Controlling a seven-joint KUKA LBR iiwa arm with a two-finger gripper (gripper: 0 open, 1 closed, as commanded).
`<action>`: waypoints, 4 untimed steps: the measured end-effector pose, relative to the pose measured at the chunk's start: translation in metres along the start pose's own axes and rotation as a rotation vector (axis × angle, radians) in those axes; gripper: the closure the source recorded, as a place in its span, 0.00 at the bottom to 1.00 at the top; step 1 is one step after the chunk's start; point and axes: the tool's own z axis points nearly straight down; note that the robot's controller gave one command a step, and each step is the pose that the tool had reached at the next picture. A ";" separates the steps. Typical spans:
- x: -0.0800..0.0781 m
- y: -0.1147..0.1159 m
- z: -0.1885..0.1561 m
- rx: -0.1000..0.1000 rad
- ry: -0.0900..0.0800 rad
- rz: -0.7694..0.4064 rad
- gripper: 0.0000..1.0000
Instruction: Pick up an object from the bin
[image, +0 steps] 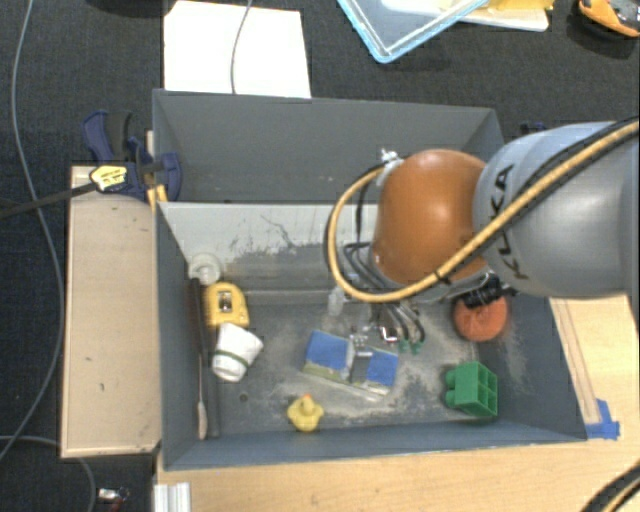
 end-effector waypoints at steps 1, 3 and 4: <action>-0.002 -0.001 -0.005 -0.001 -0.008 0.003 0.00; 0.029 -0.062 0.098 -0.003 -0.019 -0.055 0.00; -0.006 -0.060 0.100 -0.003 -0.020 0.007 1.00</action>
Offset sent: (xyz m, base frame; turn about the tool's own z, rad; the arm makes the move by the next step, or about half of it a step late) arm 0.0202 -0.0441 -0.1016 0.0363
